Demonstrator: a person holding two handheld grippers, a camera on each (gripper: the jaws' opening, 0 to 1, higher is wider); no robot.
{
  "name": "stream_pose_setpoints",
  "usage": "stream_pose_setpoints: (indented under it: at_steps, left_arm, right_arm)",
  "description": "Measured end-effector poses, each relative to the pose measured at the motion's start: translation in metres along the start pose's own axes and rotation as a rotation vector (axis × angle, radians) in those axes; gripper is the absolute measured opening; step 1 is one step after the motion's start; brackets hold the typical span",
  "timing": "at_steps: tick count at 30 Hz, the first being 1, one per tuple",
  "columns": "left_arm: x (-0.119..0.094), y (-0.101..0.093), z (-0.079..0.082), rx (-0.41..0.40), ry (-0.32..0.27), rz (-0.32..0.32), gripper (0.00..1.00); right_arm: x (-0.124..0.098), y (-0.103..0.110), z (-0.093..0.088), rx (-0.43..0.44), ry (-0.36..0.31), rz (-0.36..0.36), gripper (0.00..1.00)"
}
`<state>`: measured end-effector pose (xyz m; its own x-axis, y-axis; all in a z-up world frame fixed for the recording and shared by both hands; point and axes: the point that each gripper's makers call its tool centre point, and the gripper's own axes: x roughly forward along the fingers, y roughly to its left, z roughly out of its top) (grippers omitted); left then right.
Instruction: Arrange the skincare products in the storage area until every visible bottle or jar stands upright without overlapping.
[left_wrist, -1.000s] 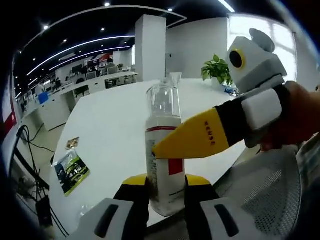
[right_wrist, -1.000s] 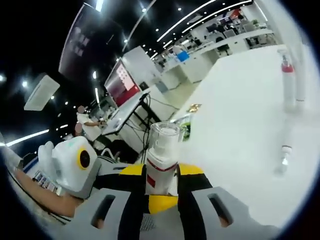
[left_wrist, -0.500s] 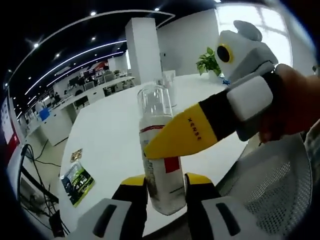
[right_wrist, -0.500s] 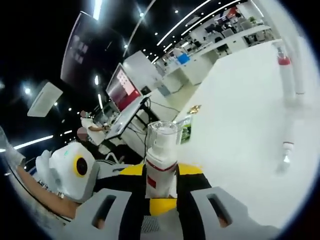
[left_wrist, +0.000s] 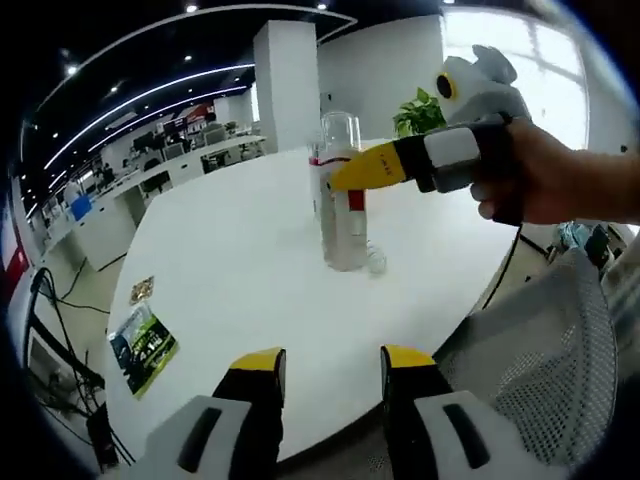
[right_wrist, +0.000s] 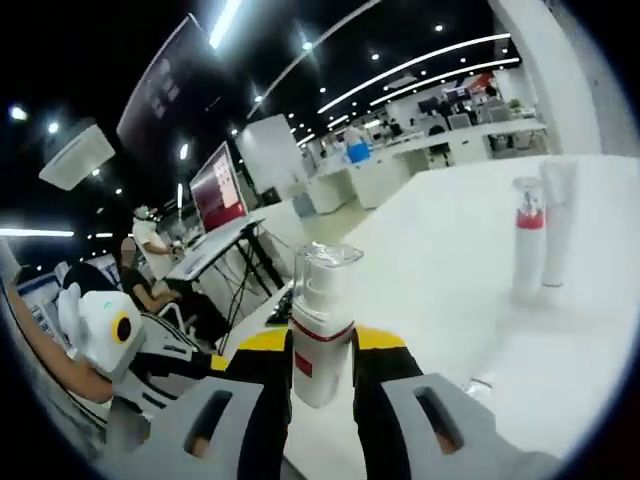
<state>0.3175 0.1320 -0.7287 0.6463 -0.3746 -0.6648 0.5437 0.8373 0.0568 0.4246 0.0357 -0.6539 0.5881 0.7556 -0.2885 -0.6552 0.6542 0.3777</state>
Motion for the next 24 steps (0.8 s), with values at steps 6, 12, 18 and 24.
stream_pose_setpoints:
  at_steps: [6, 12, 18, 24]
  left_arm:
    - [0.000, 0.031, -0.030, 0.026, 0.065, 0.064, 0.38]
    - [0.008, 0.014, -0.033, 0.112, 0.073, 0.026, 0.37]
    - [0.010, 0.018, -0.043, 0.085, 0.125, 0.034, 0.36]
    - [0.011, 0.018, -0.047, 0.087, 0.140, 0.028, 0.35]
  right_arm:
    - [0.000, -0.044, 0.015, -0.052, -0.033, -0.082, 0.20]
    - [-0.002, -0.095, 0.028, -0.158, -0.068, -0.195, 0.20]
    - [0.005, -0.135, 0.028, -0.224, -0.069, -0.268, 0.20]
    - [0.016, -0.155, 0.030, -0.296, -0.075, -0.293, 0.20]
